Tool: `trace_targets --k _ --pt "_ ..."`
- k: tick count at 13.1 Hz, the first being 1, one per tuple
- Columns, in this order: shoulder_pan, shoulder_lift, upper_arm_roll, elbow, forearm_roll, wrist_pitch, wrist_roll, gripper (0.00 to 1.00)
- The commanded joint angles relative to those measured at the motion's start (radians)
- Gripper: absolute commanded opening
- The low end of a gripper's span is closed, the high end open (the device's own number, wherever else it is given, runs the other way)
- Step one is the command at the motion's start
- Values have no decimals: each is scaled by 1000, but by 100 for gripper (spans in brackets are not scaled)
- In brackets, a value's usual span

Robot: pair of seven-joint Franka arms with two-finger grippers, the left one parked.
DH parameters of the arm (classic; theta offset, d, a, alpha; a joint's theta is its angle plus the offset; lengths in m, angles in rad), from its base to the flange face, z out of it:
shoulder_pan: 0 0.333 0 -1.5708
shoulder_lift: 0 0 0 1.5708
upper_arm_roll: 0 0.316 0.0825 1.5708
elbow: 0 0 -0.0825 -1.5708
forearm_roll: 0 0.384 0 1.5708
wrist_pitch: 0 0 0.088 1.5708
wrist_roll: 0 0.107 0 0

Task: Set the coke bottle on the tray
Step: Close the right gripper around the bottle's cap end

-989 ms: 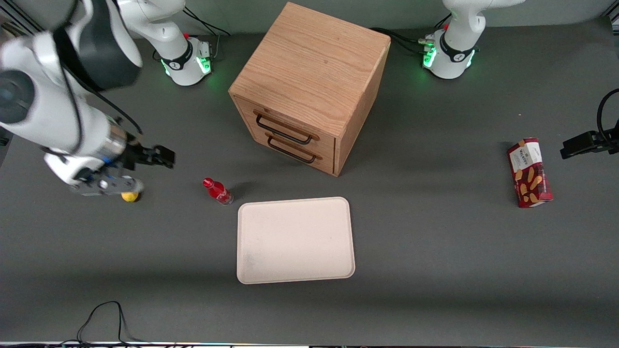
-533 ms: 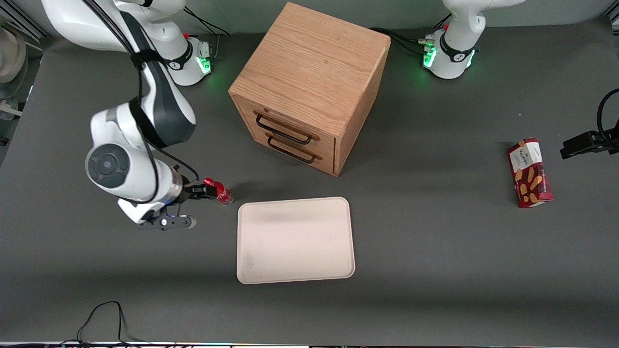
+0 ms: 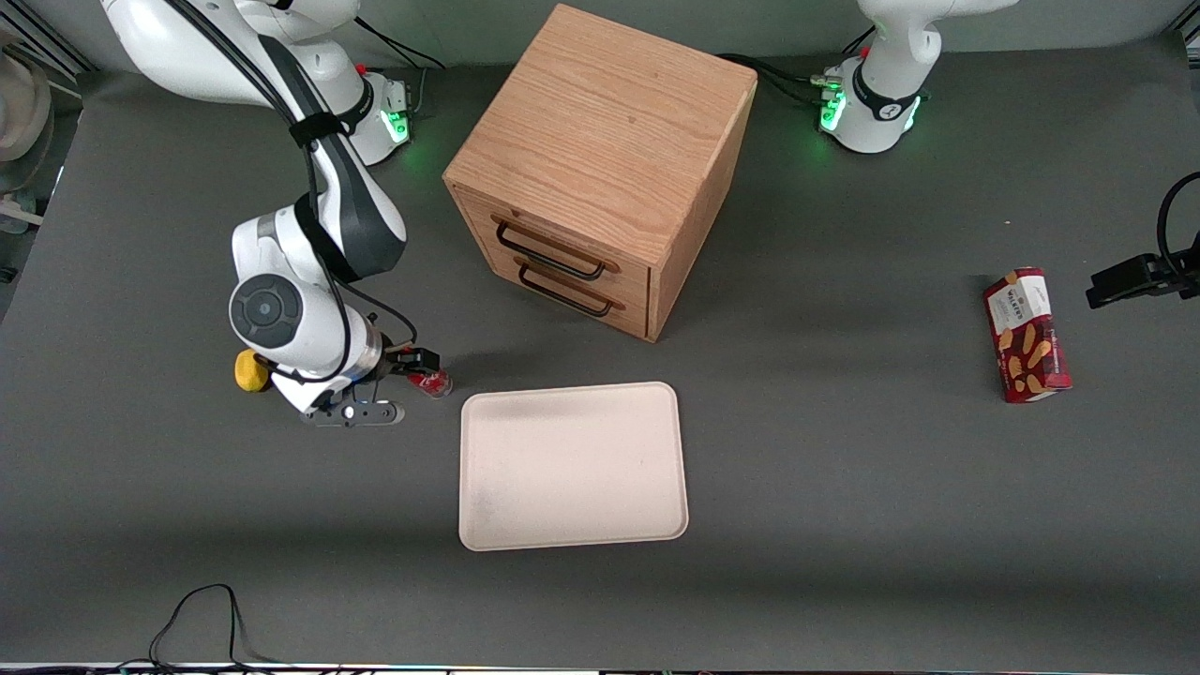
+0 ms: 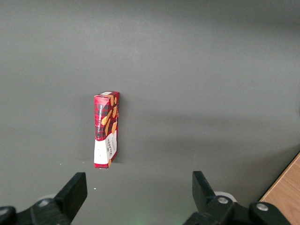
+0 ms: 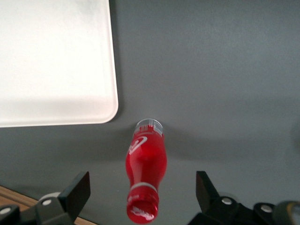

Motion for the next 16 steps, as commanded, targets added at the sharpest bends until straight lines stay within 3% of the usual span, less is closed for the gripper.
trace_targets --k 1,8,9,12,16 --pt "3 -86 0 -150 13 101 12 100" --pt "3 -90 2 -213 13 207 10 99" --pt "3 -87 3 -213 13 215 10 91" --pt "3 -86 5 -213 14 213 9 51" --pt "2 -77 9 -213 17 213 10 29"
